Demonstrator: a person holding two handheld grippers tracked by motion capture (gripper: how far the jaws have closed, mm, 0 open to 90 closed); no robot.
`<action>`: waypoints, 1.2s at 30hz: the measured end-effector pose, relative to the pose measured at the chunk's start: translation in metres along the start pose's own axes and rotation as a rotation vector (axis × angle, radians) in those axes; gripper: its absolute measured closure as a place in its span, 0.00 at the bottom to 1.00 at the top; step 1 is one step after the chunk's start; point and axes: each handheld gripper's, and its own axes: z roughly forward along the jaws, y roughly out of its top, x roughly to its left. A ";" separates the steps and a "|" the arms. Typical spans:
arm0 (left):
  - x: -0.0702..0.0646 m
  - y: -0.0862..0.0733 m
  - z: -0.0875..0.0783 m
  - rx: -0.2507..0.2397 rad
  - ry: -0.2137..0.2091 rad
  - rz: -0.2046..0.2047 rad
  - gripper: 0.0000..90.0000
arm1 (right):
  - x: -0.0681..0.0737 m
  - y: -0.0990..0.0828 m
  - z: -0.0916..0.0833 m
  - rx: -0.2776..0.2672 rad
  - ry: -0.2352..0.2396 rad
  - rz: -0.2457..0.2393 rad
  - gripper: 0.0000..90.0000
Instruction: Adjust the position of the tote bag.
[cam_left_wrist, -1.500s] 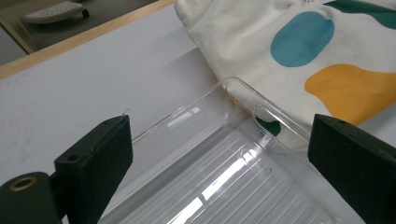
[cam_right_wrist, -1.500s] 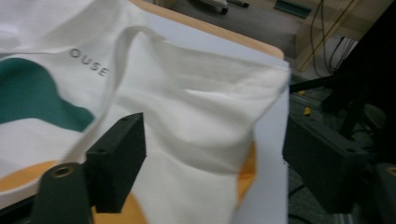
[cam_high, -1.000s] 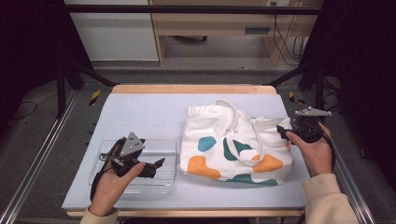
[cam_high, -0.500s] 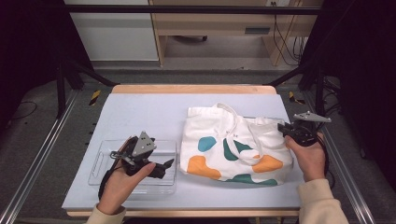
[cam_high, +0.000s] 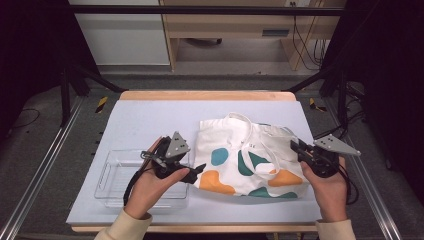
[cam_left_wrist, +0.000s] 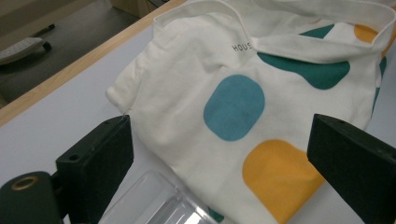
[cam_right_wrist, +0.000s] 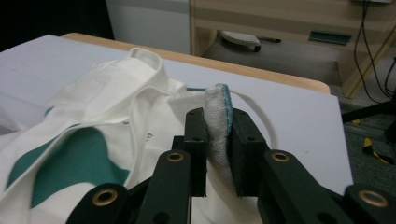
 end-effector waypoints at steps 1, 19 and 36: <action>0.000 0.000 0.000 0.000 0.000 0.000 0.09 | 0.000 0.000 0.000 0.000 0.000 0.000 0.87; 0.025 0.060 0.074 0.048 -0.020 0.014 0.18 | 0.022 -0.003 -0.037 -0.099 0.156 -0.043 0.88; 0.051 0.087 0.119 0.010 -0.017 -0.035 0.42 | 0.034 0.005 -0.054 -0.131 0.223 -0.089 0.88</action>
